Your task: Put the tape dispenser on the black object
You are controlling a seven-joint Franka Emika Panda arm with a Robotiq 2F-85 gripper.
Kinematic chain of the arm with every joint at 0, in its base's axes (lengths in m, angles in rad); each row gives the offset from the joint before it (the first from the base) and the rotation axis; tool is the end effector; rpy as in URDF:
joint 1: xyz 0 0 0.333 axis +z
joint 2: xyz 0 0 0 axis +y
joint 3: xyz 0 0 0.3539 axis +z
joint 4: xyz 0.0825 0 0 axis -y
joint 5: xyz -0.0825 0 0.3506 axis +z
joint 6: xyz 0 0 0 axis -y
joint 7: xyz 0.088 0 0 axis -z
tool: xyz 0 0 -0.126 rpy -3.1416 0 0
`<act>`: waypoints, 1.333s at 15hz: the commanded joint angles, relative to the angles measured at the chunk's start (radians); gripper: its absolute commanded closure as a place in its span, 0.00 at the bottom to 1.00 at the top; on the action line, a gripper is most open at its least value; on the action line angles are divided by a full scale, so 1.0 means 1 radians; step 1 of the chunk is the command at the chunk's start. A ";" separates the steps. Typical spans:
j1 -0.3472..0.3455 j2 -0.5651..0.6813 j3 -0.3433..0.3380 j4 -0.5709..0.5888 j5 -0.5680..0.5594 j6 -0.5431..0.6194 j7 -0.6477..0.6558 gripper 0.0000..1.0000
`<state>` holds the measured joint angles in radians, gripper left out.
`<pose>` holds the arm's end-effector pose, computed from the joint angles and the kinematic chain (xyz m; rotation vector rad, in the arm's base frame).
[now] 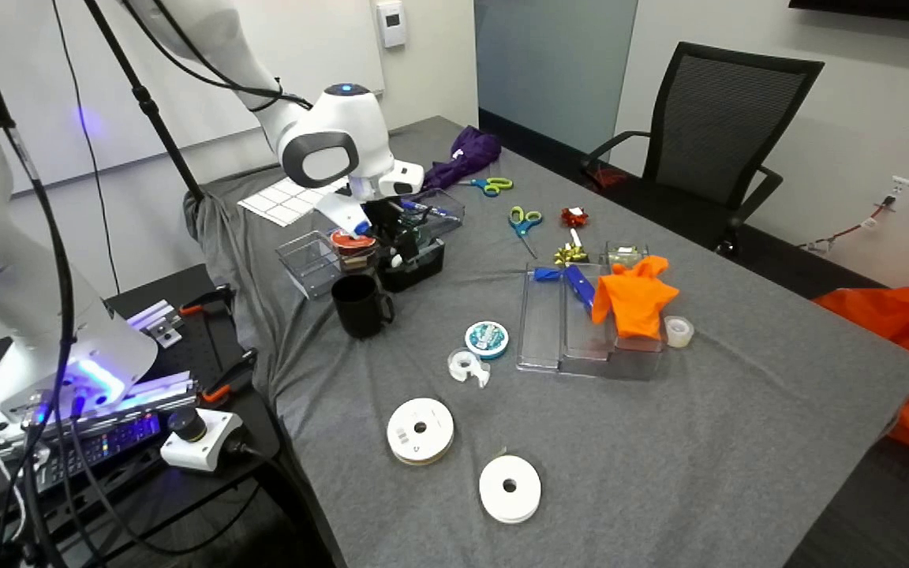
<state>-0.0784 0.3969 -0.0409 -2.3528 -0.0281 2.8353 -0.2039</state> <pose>0.5179 -0.0610 0.2171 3.0952 0.1780 0.1249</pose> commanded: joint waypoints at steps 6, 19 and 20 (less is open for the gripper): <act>-0.083 0.042 0.063 -0.006 0.017 0.070 -0.058 0.00; -0.141 0.085 0.134 0.029 0.051 0.091 -0.044 0.59; -0.139 0.084 0.133 0.030 0.052 0.090 -0.041 0.59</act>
<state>-0.2036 0.4596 0.0747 -2.3453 0.0038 2.9209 -0.2384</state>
